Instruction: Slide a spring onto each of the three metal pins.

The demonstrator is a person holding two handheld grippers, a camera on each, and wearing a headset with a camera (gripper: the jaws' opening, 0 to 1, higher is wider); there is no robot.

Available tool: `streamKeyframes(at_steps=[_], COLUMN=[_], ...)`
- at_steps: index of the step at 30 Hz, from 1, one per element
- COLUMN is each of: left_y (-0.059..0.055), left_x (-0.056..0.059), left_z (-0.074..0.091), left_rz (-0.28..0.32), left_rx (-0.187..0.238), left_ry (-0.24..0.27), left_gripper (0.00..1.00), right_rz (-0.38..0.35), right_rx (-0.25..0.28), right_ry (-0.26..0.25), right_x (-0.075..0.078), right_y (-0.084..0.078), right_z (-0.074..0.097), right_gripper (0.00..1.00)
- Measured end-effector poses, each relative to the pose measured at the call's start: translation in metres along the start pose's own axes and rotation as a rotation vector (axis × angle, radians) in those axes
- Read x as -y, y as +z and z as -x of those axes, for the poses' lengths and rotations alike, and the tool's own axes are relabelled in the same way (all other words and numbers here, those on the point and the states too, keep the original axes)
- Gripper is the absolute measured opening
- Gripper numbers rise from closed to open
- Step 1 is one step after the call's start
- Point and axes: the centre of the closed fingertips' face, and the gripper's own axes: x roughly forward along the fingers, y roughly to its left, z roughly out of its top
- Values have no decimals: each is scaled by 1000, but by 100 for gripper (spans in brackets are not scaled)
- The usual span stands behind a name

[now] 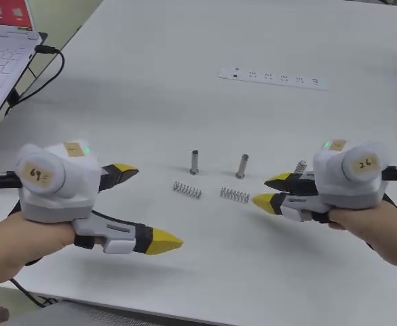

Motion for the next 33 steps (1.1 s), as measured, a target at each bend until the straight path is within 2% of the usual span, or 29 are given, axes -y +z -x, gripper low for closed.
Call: streamKeyframes(at_steps=[7, 15, 33], left_y=[-1, -4, -8], left_x=[-1, -2, 0], left_z=[3, 4, 3], left_rz=[2, 6, 12], left_rx=[-3, -10, -17], left_ry=[3, 5, -2], left_gripper=[92, 92, 91], right_rz=[49, 78, 97], right_rx=[-20, -29, -97], right_ry=[25, 43, 53], right_x=[-7, -11, -9], right_y=[5, 9, -7], right_z=[-13, -18, -32], right_gripper=[22, 21, 18])
